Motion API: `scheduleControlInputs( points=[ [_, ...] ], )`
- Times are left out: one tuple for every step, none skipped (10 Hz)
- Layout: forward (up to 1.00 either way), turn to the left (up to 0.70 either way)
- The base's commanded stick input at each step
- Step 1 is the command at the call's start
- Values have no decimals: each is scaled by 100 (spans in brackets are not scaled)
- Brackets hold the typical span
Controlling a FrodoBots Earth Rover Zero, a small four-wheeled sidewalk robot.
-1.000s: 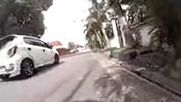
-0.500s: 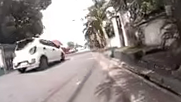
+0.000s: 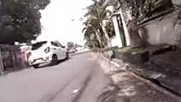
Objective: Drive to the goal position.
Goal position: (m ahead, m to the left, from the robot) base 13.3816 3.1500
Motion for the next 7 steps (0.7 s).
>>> scheduleControlInputs(
  points=[
    [70,0],
    [70,0],
    [70,0],
    [70,0],
    [70,0],
    [70,0],
    [70,0]
  ],
)
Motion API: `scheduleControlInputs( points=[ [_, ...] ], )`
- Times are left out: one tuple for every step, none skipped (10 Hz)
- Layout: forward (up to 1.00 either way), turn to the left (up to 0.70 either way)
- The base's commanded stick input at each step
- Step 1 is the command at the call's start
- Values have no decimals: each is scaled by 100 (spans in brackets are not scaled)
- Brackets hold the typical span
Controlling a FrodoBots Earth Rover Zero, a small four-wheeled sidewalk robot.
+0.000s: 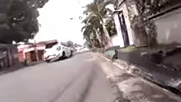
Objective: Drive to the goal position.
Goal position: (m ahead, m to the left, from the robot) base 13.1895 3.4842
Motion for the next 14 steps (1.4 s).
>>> scheduleControlInputs(
  points=[
    [70,0],
    [70,0],
    [70,0],
    [70,0],
    [70,0],
    [70,0],
    [70,0],
    [70,0],
    [70,0],
    [70,0],
    [70,0],
    [70,0],
    [70,0],
    [70,0]
  ],
)
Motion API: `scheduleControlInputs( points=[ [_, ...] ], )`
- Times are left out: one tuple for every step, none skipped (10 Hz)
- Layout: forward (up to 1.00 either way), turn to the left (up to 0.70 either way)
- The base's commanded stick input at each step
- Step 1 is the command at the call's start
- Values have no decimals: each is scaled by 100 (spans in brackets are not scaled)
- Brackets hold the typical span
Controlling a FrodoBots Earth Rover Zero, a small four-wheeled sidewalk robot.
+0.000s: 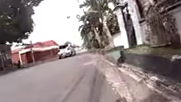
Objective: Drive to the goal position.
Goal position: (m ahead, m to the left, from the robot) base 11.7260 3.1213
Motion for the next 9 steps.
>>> scheduleControlInputs(
  points=[
    [70,0],
    [70,0],
    [70,0],
    [70,0],
    [70,0],
    [70,0],
    [70,0],
    [70,0],
    [70,0]
  ],
)
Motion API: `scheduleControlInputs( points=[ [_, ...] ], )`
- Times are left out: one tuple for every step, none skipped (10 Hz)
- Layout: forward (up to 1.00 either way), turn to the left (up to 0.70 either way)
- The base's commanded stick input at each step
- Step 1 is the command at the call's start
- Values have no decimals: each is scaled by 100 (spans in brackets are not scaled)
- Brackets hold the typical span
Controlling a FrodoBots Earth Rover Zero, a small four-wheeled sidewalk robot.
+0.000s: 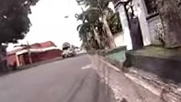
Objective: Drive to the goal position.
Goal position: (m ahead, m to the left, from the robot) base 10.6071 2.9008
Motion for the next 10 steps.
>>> scheduleControlInputs(
  points=[
    [70,0],
    [70,0],
    [70,0],
    [70,0],
    [70,0],
    [70,0],
    [70,0],
    [70,0],
    [70,0],
    [70,0]
  ],
)
